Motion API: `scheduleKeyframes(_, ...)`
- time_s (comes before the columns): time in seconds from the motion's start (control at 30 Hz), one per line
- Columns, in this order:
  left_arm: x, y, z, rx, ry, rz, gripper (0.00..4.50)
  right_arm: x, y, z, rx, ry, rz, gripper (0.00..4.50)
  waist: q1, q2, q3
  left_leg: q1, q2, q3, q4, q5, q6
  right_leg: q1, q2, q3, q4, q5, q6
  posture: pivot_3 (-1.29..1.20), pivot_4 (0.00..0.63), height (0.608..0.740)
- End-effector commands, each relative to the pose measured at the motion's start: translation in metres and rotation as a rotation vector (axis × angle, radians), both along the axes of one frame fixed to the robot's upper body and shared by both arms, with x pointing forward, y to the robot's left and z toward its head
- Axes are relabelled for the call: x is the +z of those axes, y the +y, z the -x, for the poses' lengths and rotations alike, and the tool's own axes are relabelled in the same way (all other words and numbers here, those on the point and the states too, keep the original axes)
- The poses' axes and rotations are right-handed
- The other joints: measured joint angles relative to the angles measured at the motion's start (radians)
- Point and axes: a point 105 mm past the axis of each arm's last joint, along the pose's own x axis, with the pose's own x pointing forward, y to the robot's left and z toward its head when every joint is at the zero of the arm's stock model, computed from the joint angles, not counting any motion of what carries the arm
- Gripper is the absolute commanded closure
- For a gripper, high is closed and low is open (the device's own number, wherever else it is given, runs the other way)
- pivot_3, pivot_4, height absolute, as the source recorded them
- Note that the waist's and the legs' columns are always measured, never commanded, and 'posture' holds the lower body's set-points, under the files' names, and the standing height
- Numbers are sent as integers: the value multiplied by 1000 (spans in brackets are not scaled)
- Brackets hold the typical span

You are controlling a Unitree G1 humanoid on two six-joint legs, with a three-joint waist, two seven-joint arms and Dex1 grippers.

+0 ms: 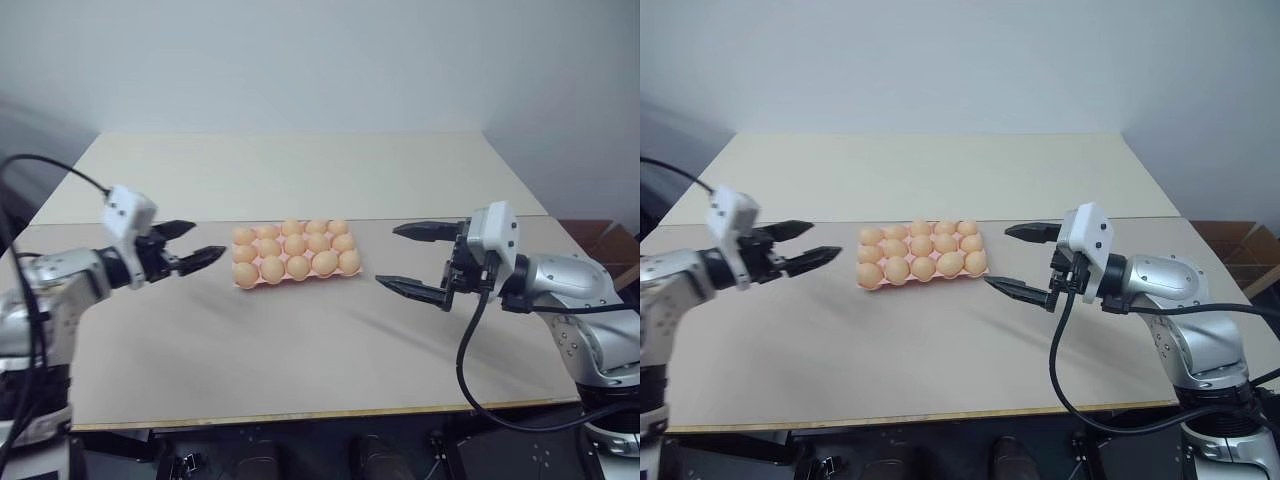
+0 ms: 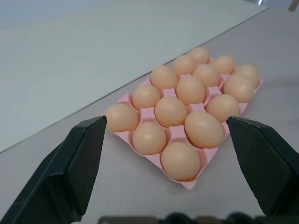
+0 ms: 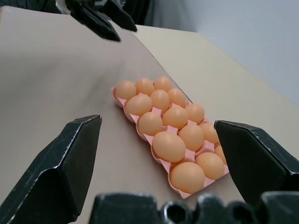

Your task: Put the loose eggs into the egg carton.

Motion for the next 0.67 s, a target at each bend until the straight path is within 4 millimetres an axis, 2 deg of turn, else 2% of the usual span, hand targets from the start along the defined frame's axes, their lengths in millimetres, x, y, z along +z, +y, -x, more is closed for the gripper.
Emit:
scheduleKeyframes(0.03, 20, 11, 28, -36, -94, -12, 29, 12, -5, 2, -1, -52, -8, 0, -3, 0, 0, 0, 0, 0, 0, 0, 0, 0, 0, 0, 0, 0, 0, 0, 150, 740)
scheduleKeyframes(0.17, 7, 22, 53, -7, -63, -43, 29, 7, -9, 0, -20, -30, -11, 0, -5, 0, 0, 0, 0, 1, 0, 0, 0, 0, -1, 0, 0, 0, 0, 0, 150, 740)
scheduleKeyframes(0.37, -10, 13, 88, 8, -21, -11, 29, -3, -21, 0, -58, 33, -18, 0, 3, 0, 0, 0, 1, 1, 0, 0, 0, 0, -2, 0, 0, -3, -5, 0, 150, 740)
scheduleKeyframes(0.5, -16, 10, 102, 51, 17, 15, 29, -4, -22, -2, -63, 45, -16, 0, 3, 0, 0, 1, 1, 1, 0, 0, 0, 0, -1, 0, 0, -4, -6, 0, 150, 740)
scheduleKeyframes(0.67, -15, 9, 109, 69, 37, 36, 29, -5, -20, -3, -52, 55, -11, 0, 3, 0, 0, 1, 1, 1, 0, 0, 0, 0, 0, 0, 0, -4, -6, 0, 150, 740)
